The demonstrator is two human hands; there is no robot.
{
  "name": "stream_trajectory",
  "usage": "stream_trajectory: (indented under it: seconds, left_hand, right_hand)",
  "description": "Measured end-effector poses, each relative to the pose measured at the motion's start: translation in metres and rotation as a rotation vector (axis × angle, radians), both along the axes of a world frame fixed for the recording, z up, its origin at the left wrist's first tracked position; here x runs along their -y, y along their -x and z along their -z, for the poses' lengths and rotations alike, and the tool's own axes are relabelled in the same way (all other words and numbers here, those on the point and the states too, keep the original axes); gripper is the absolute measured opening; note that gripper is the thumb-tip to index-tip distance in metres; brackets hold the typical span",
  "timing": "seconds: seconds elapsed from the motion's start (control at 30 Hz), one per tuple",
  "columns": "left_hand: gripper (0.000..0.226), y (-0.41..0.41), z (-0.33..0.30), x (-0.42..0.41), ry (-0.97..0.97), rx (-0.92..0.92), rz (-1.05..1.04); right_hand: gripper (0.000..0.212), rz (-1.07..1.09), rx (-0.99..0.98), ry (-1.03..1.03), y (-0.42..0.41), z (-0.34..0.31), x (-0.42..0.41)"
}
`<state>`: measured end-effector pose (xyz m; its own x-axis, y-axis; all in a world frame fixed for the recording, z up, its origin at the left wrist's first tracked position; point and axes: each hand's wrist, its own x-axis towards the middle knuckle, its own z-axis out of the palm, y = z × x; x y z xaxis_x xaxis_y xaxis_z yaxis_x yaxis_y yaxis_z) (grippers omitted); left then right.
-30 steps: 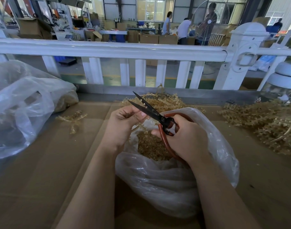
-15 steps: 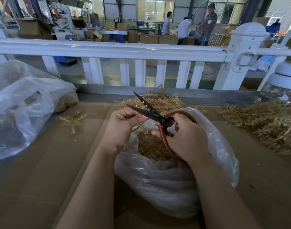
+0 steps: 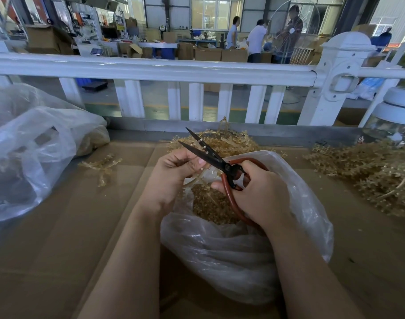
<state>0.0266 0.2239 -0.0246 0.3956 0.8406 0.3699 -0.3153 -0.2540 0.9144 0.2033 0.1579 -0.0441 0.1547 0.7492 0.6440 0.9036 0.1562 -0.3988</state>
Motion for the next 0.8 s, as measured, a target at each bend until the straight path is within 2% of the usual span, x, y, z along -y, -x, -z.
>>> stream_trajectory:
  seconds: [0.6,0.8]
  left_hand:
    - [0.01,-0.001,0.0003,0.0007,0.015,0.013,-0.01]
    - [0.007,0.0008,-0.0013,0.0009,0.078,0.094,-0.067]
  right_hand:
    - [0.069,0.024,-0.006,-0.047,0.0001,-0.0005,-0.0001]
    - [0.072,0.03,-0.008,-0.035,-0.0002,-0.0004,-0.0001]
